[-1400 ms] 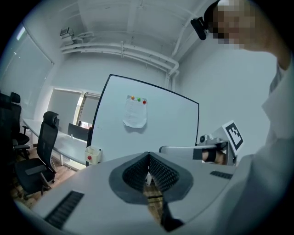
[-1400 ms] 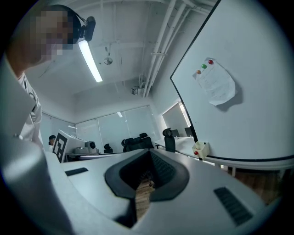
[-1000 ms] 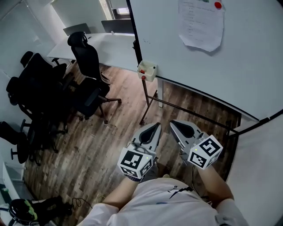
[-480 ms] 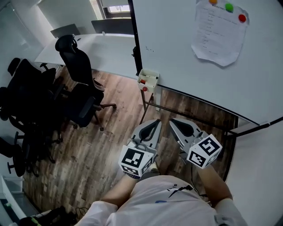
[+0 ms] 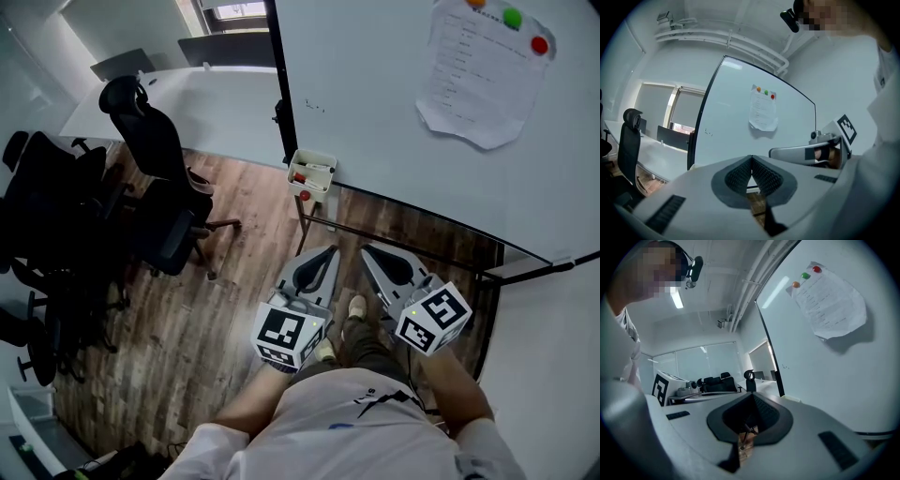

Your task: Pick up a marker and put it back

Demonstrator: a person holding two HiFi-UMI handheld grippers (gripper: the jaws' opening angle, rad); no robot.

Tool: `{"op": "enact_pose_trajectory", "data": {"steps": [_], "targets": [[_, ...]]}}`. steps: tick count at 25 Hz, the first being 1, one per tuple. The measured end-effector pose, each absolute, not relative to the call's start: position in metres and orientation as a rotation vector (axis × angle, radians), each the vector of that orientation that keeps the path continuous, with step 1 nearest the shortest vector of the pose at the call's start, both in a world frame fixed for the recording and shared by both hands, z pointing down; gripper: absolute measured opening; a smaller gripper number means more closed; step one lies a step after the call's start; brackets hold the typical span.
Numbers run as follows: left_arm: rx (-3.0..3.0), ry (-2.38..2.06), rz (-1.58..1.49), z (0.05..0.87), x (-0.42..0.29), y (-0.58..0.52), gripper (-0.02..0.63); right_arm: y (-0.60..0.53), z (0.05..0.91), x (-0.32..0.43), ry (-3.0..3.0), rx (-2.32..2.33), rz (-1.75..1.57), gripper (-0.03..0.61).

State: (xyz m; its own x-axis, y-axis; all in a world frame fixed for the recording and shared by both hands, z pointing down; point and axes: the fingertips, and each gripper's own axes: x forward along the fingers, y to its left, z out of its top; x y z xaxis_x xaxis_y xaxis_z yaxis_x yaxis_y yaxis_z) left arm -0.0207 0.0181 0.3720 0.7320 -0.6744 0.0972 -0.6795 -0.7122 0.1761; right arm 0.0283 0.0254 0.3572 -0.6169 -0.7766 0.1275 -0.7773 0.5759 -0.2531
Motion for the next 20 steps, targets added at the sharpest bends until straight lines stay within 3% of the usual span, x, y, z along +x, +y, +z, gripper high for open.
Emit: {"op": "enact_pose_trajectory", "data": {"steps": [20], "targets": [[2.588,-1.305,0.106,0.423,0.001,-0.158,0.012,-0.173,0.451,0.044,-2.726,1.053,0.489,0.012]]}}
